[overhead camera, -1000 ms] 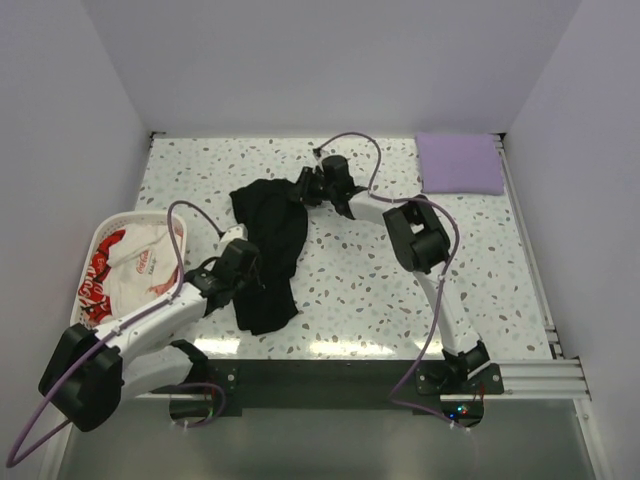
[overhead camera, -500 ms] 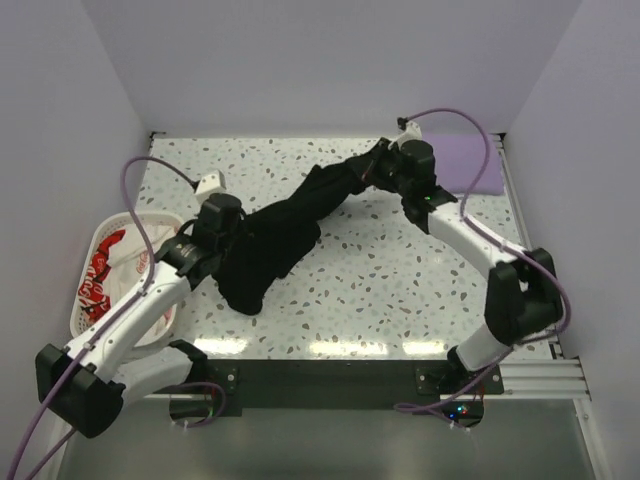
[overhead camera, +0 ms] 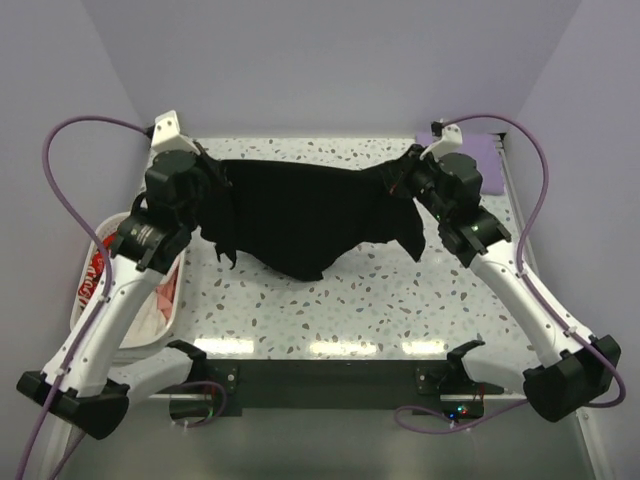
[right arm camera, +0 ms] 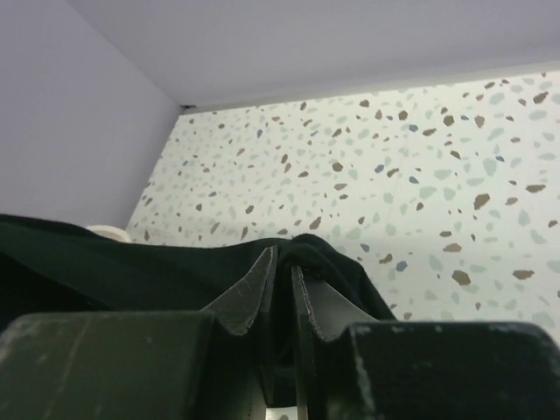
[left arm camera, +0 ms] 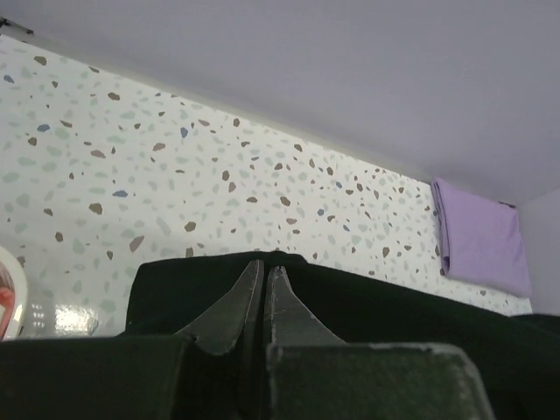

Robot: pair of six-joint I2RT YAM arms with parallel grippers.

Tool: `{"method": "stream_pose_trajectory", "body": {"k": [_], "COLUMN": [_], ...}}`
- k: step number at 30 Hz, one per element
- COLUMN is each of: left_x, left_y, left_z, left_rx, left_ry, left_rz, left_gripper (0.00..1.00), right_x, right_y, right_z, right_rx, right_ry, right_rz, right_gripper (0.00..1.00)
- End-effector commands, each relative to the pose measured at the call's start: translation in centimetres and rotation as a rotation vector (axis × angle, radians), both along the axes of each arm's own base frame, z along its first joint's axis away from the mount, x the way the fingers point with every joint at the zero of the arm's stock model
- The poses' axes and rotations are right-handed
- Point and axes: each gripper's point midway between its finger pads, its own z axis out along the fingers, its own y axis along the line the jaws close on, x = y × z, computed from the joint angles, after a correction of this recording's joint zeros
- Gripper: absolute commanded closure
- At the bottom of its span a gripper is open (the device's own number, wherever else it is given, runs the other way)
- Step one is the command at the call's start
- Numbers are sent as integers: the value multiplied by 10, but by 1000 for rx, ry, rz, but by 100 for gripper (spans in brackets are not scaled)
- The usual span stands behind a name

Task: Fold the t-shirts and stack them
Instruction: Move the tshirt to the center of the board, then flatten the tshirt out

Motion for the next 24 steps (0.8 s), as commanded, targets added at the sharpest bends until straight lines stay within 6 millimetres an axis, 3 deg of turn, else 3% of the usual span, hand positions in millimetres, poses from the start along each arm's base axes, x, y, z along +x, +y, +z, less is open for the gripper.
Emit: {"method": "stream_pose_trajectory", "body": {"k": [1,2,4,5,6,7,8,9,11,12,15,19,24], "left_x": [39,62,83,102,111,118,127,130,130,129,125,123,125], "left_y": [5,5,-7,-13,-17,-23,-28,-31,-39,-40,-39,-43,-52], "left_z": [11,-1,-17,-37,-49,-62,-84,-92,-110,-115,-124,-125,-147], "left_rx": [24,22,16,25,30,30,28,22,0,-1,-1,-12,-30], "left_ry": [-18,13,53,102,135,170,228,240,252,251,262,268,332], "left_rz": [-19,-20,-67,-74,-87,-109,-116,-126,-158,-164,-166,-190,-215], "left_gripper": [100,100,100,100,100,92,87,77,64,56,48,47,47], "right_x": [15,22,37,42,47,56,60,66,76,77,78,77,87], "right_y": [-19,-20,-17,-16,-16,-12,-11,-14,-19,-22,-26,-32,-45], "right_z": [-8,-17,-44,-52,-58,-79,-84,-87,-106,-105,-105,-94,-67], "right_rx": [-98,-118,-154,-157,-159,-180,-180,-195,-213,-214,-153,-71,-32], "right_ry": [39,59,123,141,161,212,232,252,327,349,393,406,415], "right_rz": [-101,-114,-130,-133,-135,-136,-142,-166,-210,-222,-250,-303,-322], "right_gripper": [88,87,79,74,62,58,54,48,46,46,46,45,45]}}
